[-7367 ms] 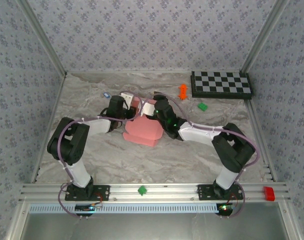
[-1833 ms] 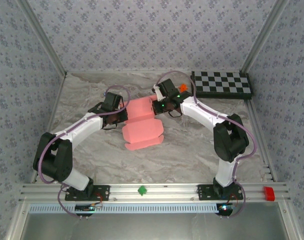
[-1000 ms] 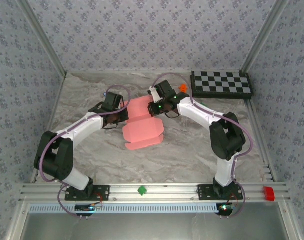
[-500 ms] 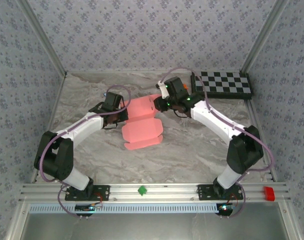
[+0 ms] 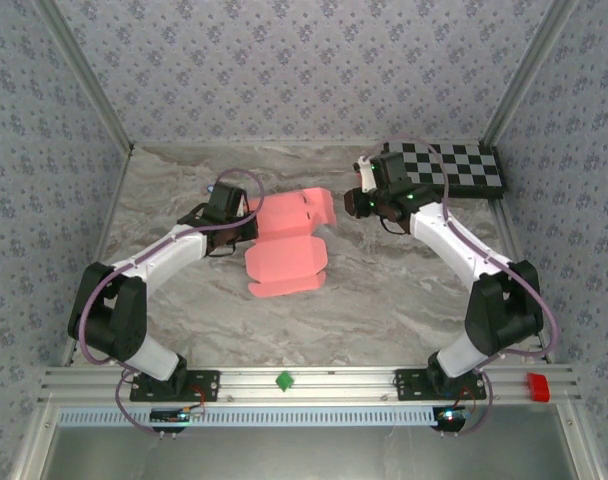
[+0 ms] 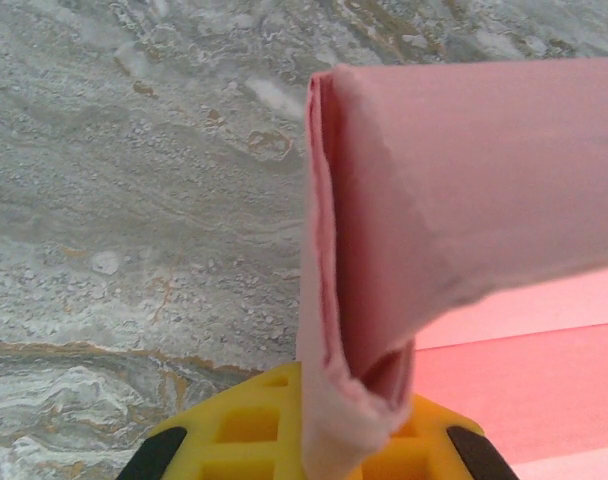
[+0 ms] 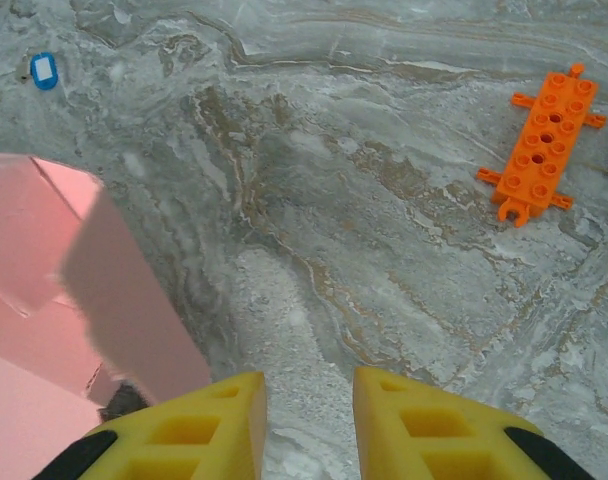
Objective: Fold the paper box
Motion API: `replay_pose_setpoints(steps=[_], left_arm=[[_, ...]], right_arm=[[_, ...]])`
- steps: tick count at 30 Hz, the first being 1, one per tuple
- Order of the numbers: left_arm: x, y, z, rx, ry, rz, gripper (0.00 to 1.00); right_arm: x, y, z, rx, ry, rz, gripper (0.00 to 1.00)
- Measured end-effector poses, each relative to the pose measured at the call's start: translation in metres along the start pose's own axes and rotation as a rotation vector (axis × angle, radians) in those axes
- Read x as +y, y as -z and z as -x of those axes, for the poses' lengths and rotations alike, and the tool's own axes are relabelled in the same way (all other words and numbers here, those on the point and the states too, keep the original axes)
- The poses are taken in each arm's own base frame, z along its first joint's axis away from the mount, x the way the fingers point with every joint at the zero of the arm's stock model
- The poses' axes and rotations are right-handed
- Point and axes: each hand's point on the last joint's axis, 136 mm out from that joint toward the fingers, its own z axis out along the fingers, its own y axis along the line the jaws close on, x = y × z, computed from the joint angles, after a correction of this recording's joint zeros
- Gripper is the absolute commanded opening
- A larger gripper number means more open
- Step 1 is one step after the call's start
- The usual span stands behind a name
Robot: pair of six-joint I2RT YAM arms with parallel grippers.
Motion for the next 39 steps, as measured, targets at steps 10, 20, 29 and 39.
replay_pose_setpoints(steps=[10,20,29,39], left_arm=[[-0.007,0.0,0.003,-0.006,-0.005,-0.037,0.0],[-0.009,0.0,0.001,0.0,-0.004,-0.05,0.0],[-0.01,0.0,0.001,0.001,-0.004,-0.05,0.0],[-0.009,0.0,0.002,-0.001,-0.003,-0.045,0.0]], right_arm=[[0.012,-0.023,-0.005,-0.001,0.036,0.107,0.3],[0.033,-0.036,-0.016,0.038,0.062,0.216,0.32],[0.055,-0.035,-0.019,0.04,0.097,0.292,0.32],[0.06,-0.036,-0.022,0.046,0.122,0.3,0.3]])
